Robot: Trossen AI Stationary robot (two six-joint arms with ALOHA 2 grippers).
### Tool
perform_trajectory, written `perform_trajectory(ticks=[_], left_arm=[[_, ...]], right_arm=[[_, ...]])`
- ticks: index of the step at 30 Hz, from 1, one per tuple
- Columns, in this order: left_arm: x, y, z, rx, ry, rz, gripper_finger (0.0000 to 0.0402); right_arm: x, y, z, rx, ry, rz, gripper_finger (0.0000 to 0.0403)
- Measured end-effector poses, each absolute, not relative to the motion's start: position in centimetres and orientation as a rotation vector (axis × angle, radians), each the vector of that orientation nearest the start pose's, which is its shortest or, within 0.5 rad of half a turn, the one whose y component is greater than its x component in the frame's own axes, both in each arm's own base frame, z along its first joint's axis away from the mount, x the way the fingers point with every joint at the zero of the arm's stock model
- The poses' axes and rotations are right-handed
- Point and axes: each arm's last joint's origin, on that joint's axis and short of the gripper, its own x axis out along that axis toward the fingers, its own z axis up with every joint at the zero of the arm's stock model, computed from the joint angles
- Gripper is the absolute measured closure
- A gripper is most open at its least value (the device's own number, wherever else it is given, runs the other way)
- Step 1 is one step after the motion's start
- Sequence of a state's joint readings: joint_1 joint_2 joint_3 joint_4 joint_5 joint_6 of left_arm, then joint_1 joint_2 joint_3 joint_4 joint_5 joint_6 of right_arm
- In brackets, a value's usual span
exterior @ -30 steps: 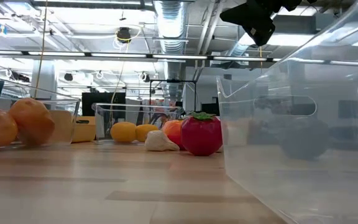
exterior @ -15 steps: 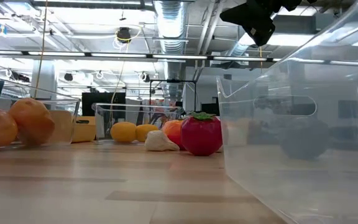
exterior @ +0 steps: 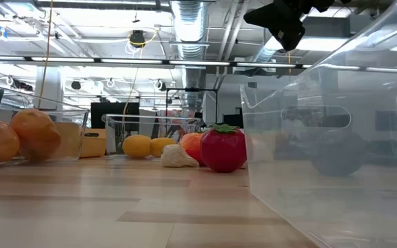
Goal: Sort produce into baskets
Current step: Put the green chayote into the blue bin
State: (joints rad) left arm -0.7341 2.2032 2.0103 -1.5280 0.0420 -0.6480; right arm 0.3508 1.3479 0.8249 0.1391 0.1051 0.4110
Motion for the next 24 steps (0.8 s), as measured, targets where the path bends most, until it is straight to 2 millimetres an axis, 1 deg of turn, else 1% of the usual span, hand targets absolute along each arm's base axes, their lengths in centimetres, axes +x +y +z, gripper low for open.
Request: perform_trajectory(ticks=[3,6,9,11,15,19,21,24], left_arm=[[31.3,-27.2,23.5,0.114,1.675,0.031,0.0014],[32.3,-26.1,24.2,0.128,1.624,0.08,0.0014],[33.7,-24.6,25.0,0.176,1.561,0.087,0.0014],[34.9,-23.2,25.5,0.203,1.522,0.099,0.0014],[37.5,-19.2,26.3,0.2,1.507,0.109,0.0015],[39.9,-14.3,26.5,0.186,1.504,0.122,0.0015],[40.9,-11.7,26.5,0.18,1.488,0.156,0.0015],[42.2,-7.8,26.5,0.153,1.449,0.251,0.0015]], right_arm=[[27.7,9.8,25.4,0.317,0.418,0.162,0.0143],[27.7,9.7,25.5,0.319,0.411,0.161,0.0143],[27.6,9.2,25.9,0.326,0.397,0.15,0.0143],[27.5,8.6,26.4,0.333,0.376,0.135,0.0143],[26.8,6.9,27.8,0.306,0.329,0.098,0.0143],[25.4,4.8,29.1,0.21,0.321,0.051,0.0143],[24.5,3.7,29.7,0.168,0.329,0.021,0.0143],[23.0,2.1,30.4,0.135,0.345,-0.047,0.0143]])
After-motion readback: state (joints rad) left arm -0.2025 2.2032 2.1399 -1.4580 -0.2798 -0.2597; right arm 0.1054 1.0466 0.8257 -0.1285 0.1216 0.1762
